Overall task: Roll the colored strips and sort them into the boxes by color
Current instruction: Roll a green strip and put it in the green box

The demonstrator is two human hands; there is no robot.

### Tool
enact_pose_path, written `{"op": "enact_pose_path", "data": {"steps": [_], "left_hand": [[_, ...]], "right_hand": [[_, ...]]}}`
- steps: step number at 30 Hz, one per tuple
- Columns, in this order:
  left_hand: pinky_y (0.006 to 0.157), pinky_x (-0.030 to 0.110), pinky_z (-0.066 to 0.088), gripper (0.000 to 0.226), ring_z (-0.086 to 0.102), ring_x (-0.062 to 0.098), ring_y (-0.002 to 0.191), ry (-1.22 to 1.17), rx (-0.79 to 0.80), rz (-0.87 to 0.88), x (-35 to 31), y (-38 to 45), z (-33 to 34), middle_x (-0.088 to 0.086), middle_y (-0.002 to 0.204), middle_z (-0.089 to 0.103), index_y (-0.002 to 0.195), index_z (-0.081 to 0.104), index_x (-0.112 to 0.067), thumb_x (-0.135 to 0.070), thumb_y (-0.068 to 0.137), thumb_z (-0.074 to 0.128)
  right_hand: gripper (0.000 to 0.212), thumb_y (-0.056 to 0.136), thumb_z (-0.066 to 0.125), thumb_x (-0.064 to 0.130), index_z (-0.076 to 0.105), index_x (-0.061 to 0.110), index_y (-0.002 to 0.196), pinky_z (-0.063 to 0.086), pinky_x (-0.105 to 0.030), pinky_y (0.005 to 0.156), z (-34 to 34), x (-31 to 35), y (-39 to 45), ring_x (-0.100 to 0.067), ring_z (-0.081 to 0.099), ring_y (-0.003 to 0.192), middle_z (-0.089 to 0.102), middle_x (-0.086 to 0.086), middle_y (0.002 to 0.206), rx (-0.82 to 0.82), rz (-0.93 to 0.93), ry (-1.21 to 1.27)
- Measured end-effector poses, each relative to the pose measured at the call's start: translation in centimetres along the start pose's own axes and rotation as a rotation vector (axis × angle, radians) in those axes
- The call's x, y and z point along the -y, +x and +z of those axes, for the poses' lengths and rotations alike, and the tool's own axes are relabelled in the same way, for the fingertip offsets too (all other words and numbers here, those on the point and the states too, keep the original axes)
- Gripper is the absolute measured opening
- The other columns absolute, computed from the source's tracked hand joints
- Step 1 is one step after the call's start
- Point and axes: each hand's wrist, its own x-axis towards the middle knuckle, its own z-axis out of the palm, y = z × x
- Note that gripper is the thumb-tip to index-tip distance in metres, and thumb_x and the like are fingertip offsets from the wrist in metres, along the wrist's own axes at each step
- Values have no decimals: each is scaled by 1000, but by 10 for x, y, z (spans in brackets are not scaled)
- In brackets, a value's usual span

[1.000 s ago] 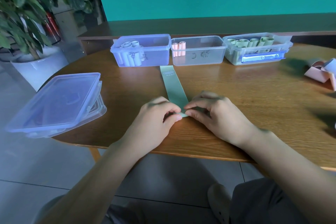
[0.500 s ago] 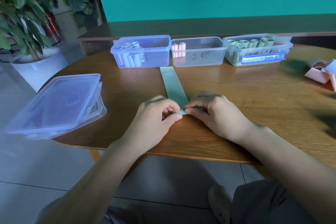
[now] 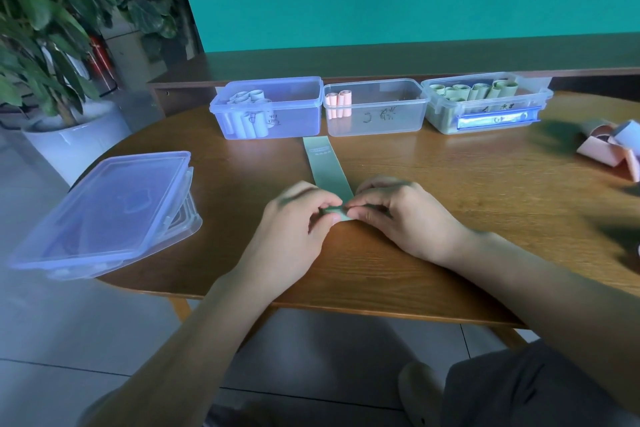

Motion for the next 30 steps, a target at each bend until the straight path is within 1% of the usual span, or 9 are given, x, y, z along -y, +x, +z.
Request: {"op": "enact_pose_path", "data": {"steps": [5, 10, 14, 17, 19, 23, 25, 27, 30], "left_hand": [[77, 6, 40, 14, 52, 0, 91, 32, 20, 0, 2, 3, 7, -15, 106, 61, 106, 71, -24, -29, 94, 68], [79, 20, 49, 10, 54, 2, 85, 1, -19, 5, 4, 9, 9, -11, 99, 65, 101, 74, -21, -23, 92, 71], [86, 25, 51, 15, 56, 4, 93, 28, -23, -5, 4, 10, 9, -10, 104, 66, 107, 74, -21, -27, 95, 66], [91, 20, 45, 21, 54, 5, 102, 82, -34, -13, 3, 9, 10, -10, 113, 64, 115, 72, -23, -28, 96, 66], [89, 16, 42, 20, 52, 2, 102, 84, -56, -2, 2, 10, 9, -12, 112, 63, 114, 71, -24, -27, 94, 67], [86, 11, 37, 18, 47, -1, 98, 96, -12, -35, 4, 15, 12, -14, 113, 61, 113, 70, -27, -30, 96, 65], [86, 12, 37, 19, 46, -1, 96, 93, -13, -53, 6, 17, 14, -14, 114, 61, 115, 69, -27, -31, 96, 64], [89, 14, 39, 22, 47, -1, 97, 85, -12, -72, 7, 19, 15, -13, 117, 62, 118, 69, -27, -30, 97, 64], [94, 14, 32, 27, 51, 4, 110, 96, 1, -97, 8, 22, 16, -11, 125, 62, 124, 67, -27, -32, 99, 60]], "right_hand": [[23, 99, 61, 36, 77, 26, 112, 56, -38, 83, -4, -4, 5, -6, 63, 97, 63, 11, 109, 32, -25, -24], [20, 95, 69, 31, 77, 22, 111, 49, -18, 87, -6, -5, 5, -1, 61, 99, 64, 9, 108, -14, -85, -17], [23, 92, 72, 32, 77, 22, 112, 52, -25, 90, -7, -9, 9, -2, 62, 101, 65, 12, 108, 11, -63, 12], [24, 94, 68, 32, 76, 22, 115, 54, -31, 91, -6, -14, 12, -5, 64, 102, 66, 10, 109, 21, -60, 34], [25, 96, 65, 34, 76, 24, 116, 55, -36, 90, -5, -17, 14, -6, 64, 102, 66, 11, 110, 39, -59, 32], [35, 98, 53, 45, 77, 26, 115, 56, -40, 86, -6, -20, 20, -7, 64, 100, 63, 13, 110, 63, -47, 16], [35, 98, 53, 45, 76, 25, 115, 55, -35, 87, -6, -21, 22, -5, 62, 100, 62, 12, 111, 47, -60, 1], [29, 98, 60, 40, 75, 25, 116, 51, -23, 87, -6, -23, 23, -1, 60, 100, 61, 12, 112, 26, -87, -6], [24, 94, 68, 35, 75, 25, 115, 42, -11, 86, -5, -27, 24, 3, 58, 100, 60, 15, 111, 35, -95, -2]]}}
